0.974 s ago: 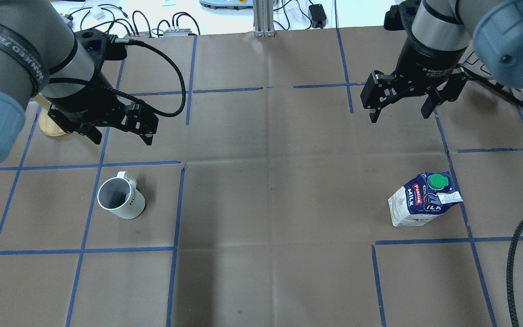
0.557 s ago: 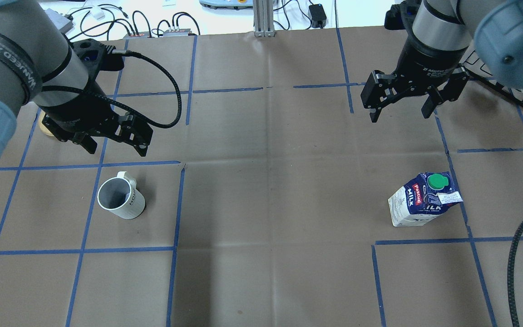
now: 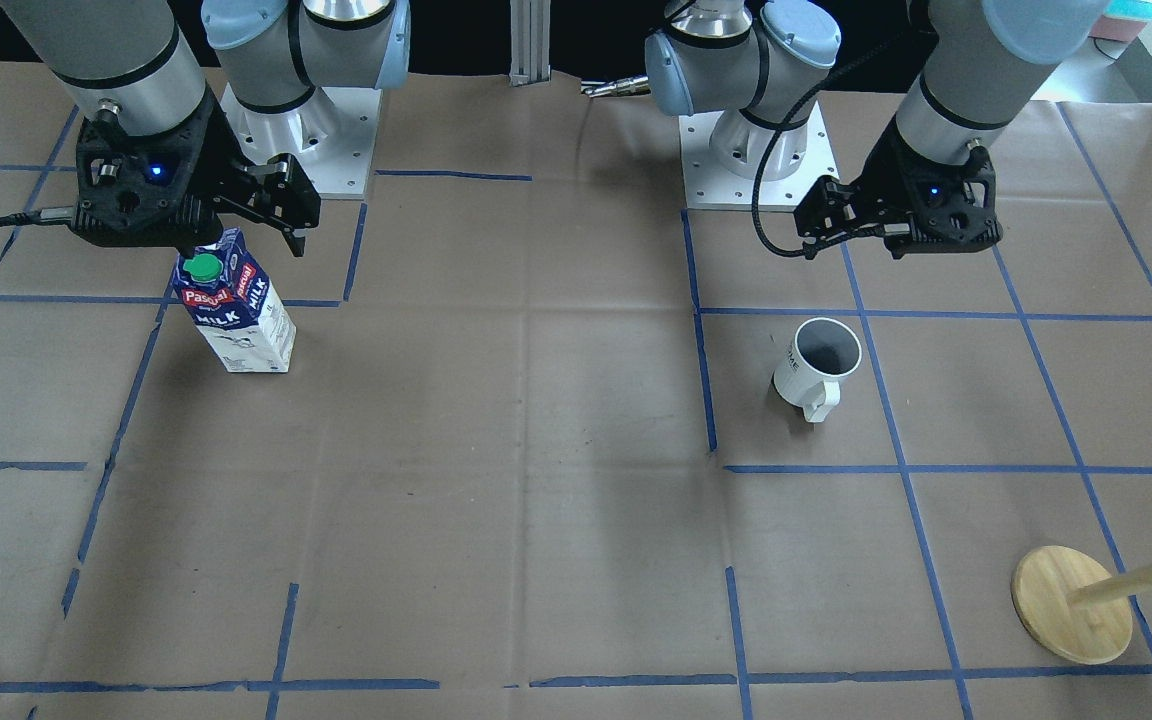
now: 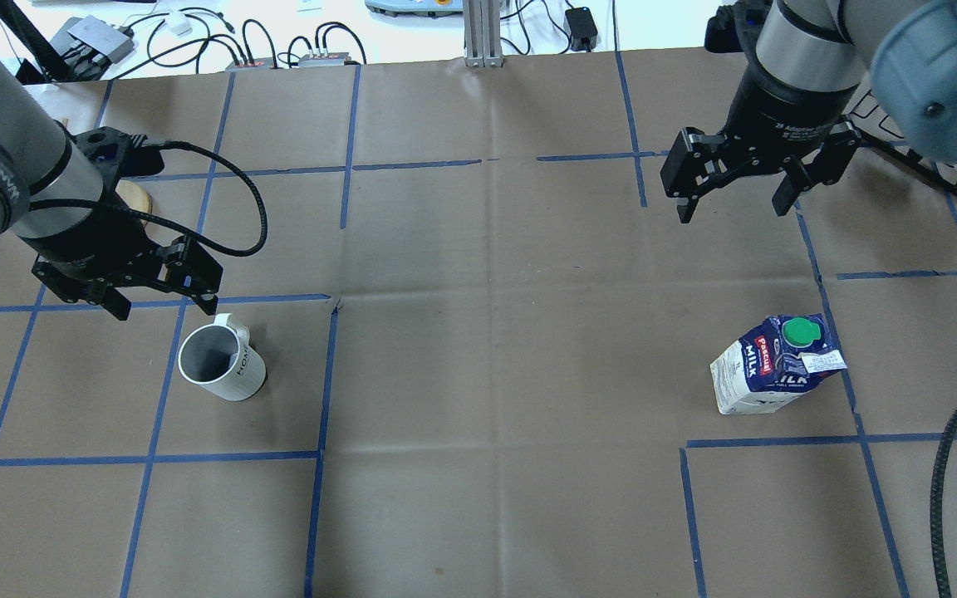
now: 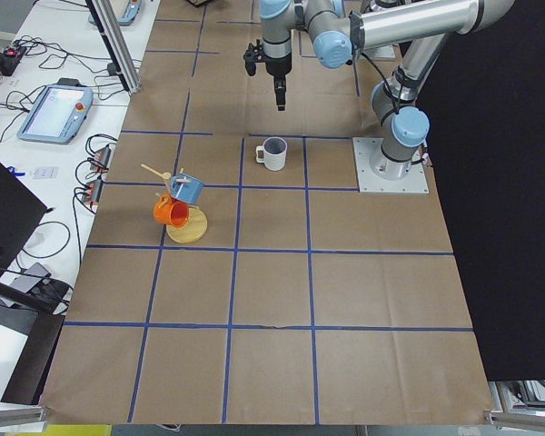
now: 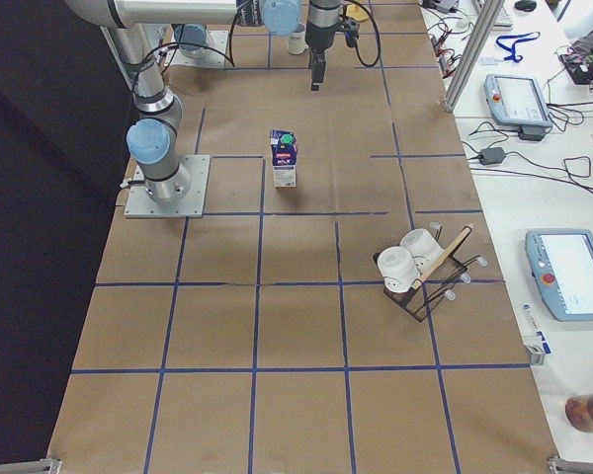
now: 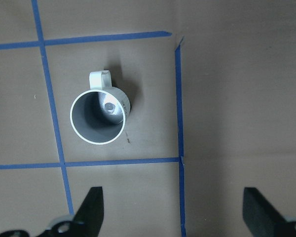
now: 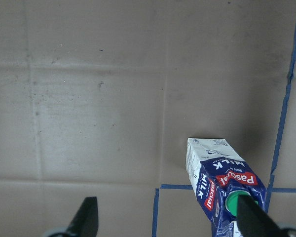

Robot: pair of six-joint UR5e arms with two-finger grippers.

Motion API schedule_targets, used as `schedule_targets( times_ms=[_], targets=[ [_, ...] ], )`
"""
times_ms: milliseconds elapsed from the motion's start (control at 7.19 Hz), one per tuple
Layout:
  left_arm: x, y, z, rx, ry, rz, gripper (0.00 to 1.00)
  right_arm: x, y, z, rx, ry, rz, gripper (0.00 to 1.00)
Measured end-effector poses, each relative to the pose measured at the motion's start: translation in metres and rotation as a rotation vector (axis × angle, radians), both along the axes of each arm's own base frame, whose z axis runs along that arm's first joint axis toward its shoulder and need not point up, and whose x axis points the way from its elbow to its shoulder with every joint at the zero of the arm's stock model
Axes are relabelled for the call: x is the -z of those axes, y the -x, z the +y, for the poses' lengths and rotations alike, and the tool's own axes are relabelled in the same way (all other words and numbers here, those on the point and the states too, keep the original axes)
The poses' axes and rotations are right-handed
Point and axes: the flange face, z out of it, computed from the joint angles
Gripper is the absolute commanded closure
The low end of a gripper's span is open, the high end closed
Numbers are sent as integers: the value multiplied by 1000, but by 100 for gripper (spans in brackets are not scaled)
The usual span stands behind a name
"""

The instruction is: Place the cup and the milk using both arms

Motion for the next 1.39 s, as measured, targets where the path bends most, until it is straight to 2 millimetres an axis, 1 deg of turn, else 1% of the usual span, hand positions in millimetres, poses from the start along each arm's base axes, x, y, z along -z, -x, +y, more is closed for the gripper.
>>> schedule_targets(
  times_ms=[139, 278, 417, 696, 835, 974, 1113, 1391],
  targets=[
    [22, -25, -2, 8, 12, 3, 0, -1, -1, 1, 1, 5, -1, 0],
    [43, -42, -3, 28, 27, 3, 0, -3, -1, 0, 2, 13, -2, 0],
    [60, -51, -5, 38, 27, 6, 0, -4, -2, -1, 4, 25, -3, 0],
    [93, -58, -11, 32, -23, 32, 1, -7, -2, 1, 9, 51, -4, 0],
    [105, -60, -13, 30, -38, 39, 2, -6, -1, 7, 23, 73, -4, 0],
    [113, -62, -17, 31, -24, 33, 4, -1, -1, 16, 46, 113, -4, 0],
    [120, -66, -25, 47, -3, 24, 4, 4, 0, 25, 65, 147, -3, 0],
    [137, -69, -34, 92, -4, 29, 3, 7, 2, 30, 81, 168, 3, 0]
  ],
)
